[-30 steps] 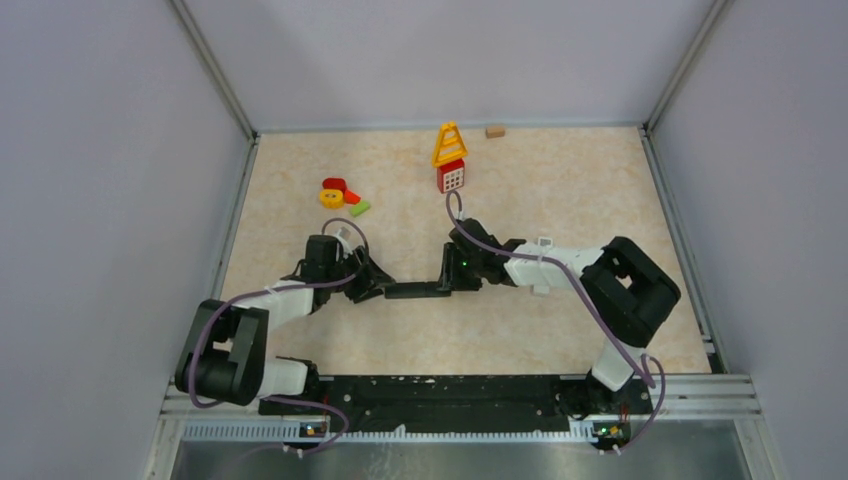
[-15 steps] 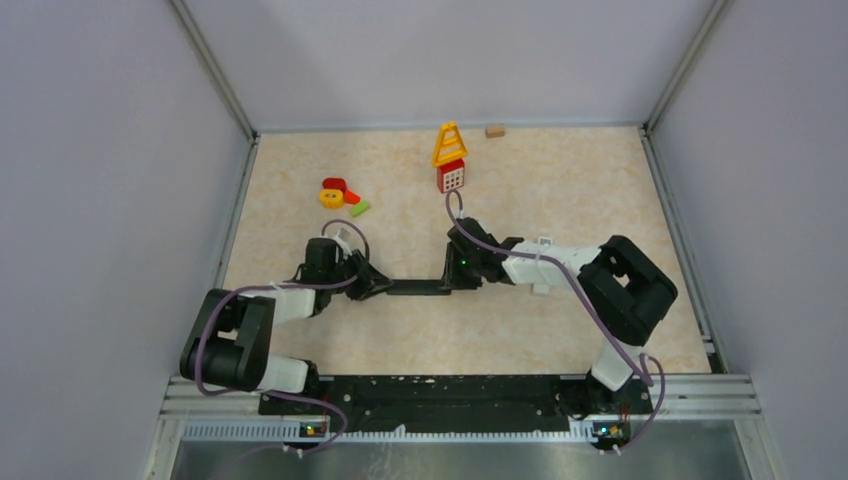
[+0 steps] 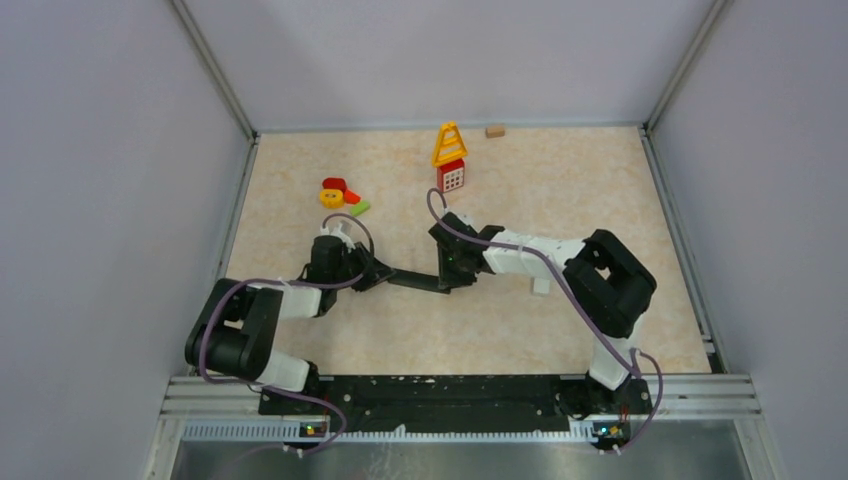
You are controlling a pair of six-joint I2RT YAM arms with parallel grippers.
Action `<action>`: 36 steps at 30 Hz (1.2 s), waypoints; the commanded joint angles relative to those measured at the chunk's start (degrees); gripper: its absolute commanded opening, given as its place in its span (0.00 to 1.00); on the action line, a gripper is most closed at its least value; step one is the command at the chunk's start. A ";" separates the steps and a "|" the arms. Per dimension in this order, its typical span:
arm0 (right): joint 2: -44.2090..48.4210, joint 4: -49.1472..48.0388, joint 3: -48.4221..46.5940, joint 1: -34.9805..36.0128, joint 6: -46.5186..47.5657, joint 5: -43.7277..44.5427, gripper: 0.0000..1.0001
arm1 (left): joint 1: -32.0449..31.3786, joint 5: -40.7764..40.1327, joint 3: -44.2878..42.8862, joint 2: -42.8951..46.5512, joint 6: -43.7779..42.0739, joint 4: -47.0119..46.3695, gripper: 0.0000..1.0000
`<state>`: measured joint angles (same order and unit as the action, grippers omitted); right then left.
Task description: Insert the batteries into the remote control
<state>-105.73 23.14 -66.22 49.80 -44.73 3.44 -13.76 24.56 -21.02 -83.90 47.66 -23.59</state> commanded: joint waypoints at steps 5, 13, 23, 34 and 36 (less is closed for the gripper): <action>-12.91 -13.92 -7.87 6.98 -2.18 -5.19 0.31 | -8.32 4.49 4.44 -7.91 5.31 1.21 0.22; -6.84 -13.14 -3.64 6.03 -3.17 2.92 0.34 | -8.08 -0.41 -3.58 -0.79 0.90 13.67 0.30; 10.93 -12.62 5.75 3.52 3.40 11.80 0.55 | -2.72 -8.52 -22.11 5.52 -9.58 34.19 0.67; 45.62 1.31 13.89 1.82 12.88 26.78 0.71 | 0.75 -20.88 -29.59 26.20 -14.22 54.32 0.99; 53.11 6.45 13.92 1.74 13.38 32.75 0.77 | 0.75 -23.93 -30.66 31.69 -14.67 58.77 0.99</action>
<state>-64.34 19.03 -53.67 52.01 -34.92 23.00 -13.10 8.16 -47.97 -61.25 35.42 24.16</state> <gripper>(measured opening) 0.725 0.985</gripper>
